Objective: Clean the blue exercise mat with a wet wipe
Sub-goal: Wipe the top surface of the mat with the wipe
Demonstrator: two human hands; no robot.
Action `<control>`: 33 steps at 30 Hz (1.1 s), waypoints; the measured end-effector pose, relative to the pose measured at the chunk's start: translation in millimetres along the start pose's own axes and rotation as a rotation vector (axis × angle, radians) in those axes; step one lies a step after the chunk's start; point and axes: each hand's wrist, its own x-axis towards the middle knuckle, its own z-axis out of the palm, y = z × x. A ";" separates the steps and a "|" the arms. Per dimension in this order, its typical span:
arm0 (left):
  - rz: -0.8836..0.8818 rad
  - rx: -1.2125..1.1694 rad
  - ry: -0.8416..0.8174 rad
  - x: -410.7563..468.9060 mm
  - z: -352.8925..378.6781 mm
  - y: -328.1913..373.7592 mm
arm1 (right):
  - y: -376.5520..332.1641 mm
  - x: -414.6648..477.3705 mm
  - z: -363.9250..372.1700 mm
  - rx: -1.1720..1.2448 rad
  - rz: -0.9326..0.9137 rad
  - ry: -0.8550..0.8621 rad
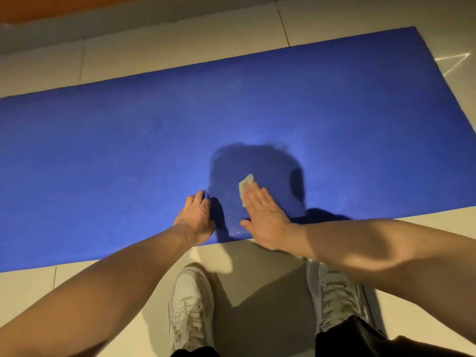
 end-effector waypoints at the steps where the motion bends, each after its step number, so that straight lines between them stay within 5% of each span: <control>1: -0.008 0.004 -0.009 2.2 -0.8 -0.3 | -10.9 3.7 3.3 -0.048 -0.068 -0.038; 6: -0.011 0.008 -0.019 11.0 -3.4 -1.4 | 4.3 25.7 -4.8 -0.177 -0.256 -0.070; 14: -0.037 0.046 -0.040 10.5 -15.1 8.4 | 43.0 53.7 -38.1 -0.035 0.258 -0.033; 22: -0.082 0.094 -0.029 10.5 -18.4 19.6 | -17.8 37.3 -5.9 -0.054 -0.172 -0.072; 30: -0.084 0.105 -0.073 8.0 -21.5 21.0 | 55.1 45.2 -45.3 -0.162 0.176 -0.111; 33: -0.085 0.117 -0.072 10.2 -24.4 24.2 | 37.0 33.6 -37.1 -0.062 0.112 -0.150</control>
